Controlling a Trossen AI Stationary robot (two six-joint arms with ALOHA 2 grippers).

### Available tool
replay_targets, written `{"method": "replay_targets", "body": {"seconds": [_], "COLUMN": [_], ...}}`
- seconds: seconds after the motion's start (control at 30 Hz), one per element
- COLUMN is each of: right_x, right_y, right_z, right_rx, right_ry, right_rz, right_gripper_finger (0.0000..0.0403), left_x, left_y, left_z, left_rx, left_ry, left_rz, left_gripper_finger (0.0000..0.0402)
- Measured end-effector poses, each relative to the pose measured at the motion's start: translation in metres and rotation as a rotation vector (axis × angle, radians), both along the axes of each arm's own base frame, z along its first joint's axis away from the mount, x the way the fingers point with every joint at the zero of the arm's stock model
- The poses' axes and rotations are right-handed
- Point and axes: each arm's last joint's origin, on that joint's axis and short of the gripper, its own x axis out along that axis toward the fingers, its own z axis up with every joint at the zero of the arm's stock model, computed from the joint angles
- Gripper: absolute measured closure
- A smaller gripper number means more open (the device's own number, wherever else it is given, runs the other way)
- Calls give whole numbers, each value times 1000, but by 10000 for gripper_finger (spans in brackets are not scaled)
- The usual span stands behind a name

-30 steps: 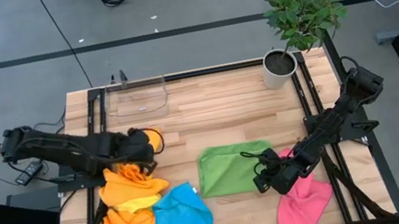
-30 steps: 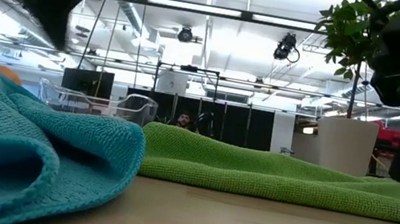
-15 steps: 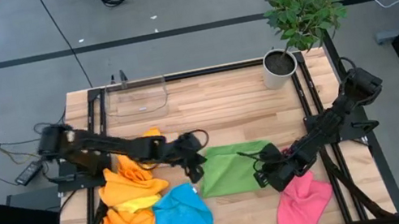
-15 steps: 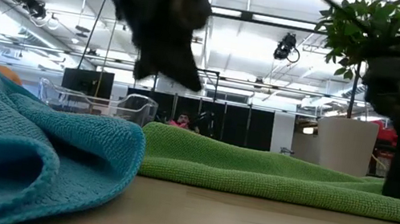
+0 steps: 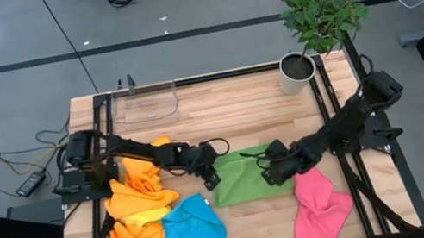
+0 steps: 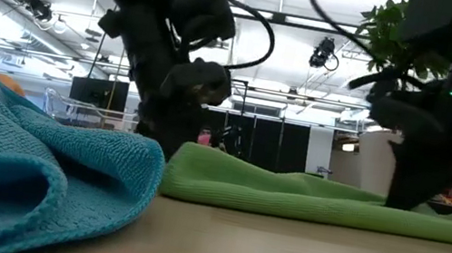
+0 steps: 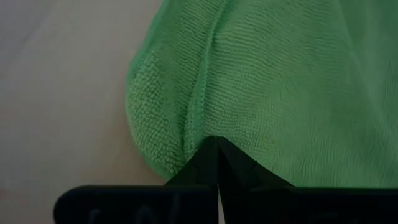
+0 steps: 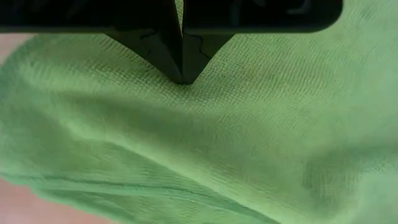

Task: Fold microfiber towels
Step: Fold the green towel

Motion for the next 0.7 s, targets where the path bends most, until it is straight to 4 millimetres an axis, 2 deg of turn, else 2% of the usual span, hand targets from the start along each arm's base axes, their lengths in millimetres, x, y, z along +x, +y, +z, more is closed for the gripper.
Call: {"method": "replay_targets", "body": {"seconds": [0.13, 0.27, 0.37, 0.43, 0.57, 0.63, 0.7], "right_x": [8, 19, 28, 35, 43, 45, 44], "right_y": [-28, -66, -90, -100, -96, -82, -60], "right_z": [0, 2, 9, 22, 59, 76, 82], "right_rx": [-78, -160, -172, -152, -84, -36, -16], "right_ry": [39, 38, 21, -9, -30, -62, -91], "right_rz": [35, 53, 78, 111, 202, 214, 191], "right_gripper_finger": [398, 398, 398, 398, 398, 398, 398], "left_x": [-11, -17, -15, -16, -26, -35, -38], "left_y": [-1, -10, -15, -14, 2, 13, 21], "left_z": [2, 13, 37, 58, 91, 105, 107], "left_rx": [-60, -177, -259, -274, -211, -137, -79], "left_ry": [101, 106, -11, -97, -210, -237, -229], "left_rz": [27, -4, -48, -60, -23, -1, 23], "left_gripper_finger": [390, 396, 393, 386, 389, 395, 395]}}
